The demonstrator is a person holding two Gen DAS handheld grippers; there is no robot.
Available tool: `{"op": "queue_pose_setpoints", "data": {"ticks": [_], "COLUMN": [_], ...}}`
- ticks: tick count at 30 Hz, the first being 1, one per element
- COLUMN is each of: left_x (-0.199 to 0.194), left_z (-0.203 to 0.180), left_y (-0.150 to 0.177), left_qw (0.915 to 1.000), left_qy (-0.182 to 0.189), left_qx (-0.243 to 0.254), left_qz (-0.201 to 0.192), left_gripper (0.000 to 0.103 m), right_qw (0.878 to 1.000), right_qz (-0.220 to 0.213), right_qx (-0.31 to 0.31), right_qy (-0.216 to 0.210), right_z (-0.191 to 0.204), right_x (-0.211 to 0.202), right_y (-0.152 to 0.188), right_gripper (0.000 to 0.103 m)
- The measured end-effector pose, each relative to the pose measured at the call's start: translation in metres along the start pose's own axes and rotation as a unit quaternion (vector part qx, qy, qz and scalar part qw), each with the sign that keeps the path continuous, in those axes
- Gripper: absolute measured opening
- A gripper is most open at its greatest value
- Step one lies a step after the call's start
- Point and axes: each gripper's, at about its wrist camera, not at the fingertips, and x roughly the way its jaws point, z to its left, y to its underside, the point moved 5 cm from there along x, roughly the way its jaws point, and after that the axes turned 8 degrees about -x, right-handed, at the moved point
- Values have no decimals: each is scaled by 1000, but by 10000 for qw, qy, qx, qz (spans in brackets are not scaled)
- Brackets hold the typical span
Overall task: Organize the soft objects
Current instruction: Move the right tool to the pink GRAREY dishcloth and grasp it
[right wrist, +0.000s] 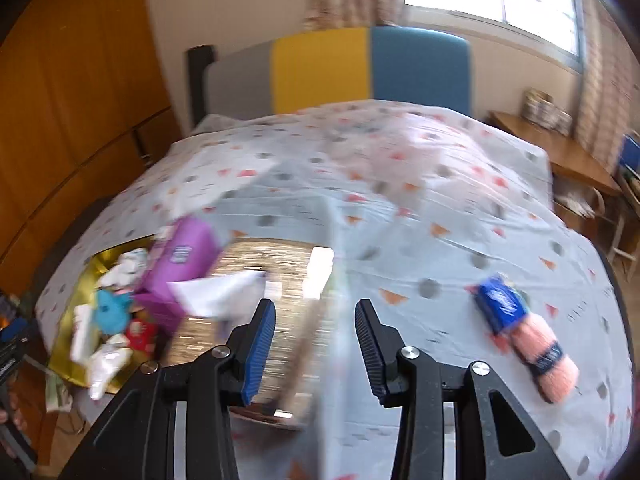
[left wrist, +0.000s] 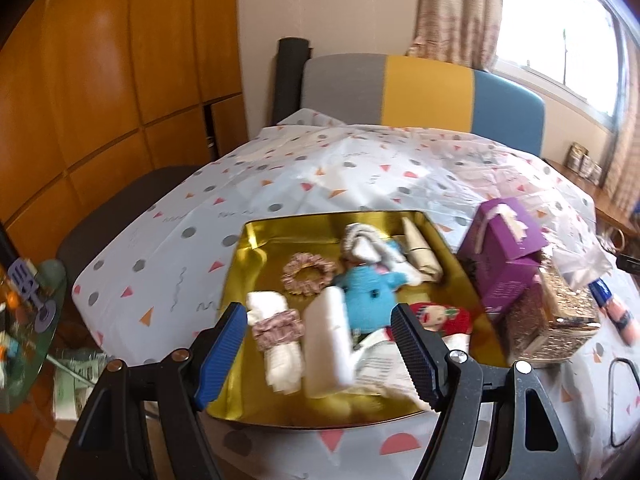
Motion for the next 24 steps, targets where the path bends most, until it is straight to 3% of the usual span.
{"op": "queue_pose_setpoints", "data": {"ticks": [9, 13, 15, 16, 21, 24], "left_x": [-11, -16, -18, -20, -22, -21], "left_z": [-68, -102, -119, -128, -154, -161], "left_y": [-3, 0, 3, 6, 14, 19], "left_qw": [9965, 9919, 9888, 9870, 9808, 9783], "left_qy": [555, 870, 1063, 1170, 1486, 1597], "left_qx": [619, 922, 1048, 1101, 1257, 1303], "left_qz": [-66, -43, -25, -7, 104, 197], "left_gripper": [75, 75, 75, 75, 75, 75], "right_qw": [9893, 9732, 9606, 9509, 9238, 9217], "right_qz": [153, 39, 42, 243, 82, 178], "right_qx": [1190, 1920, 2383, 2689, 3493, 3617], "right_qy": [826, 1263, 1432, 1514, 1563, 1388], "right_z": [-126, -186, -211, -224, -261, -264], "right_x": [11, 13, 16, 20, 9, 12], "right_y": [28, 48, 67, 79, 99, 104], "right_gripper": [41, 45, 47, 47, 52, 55]}}
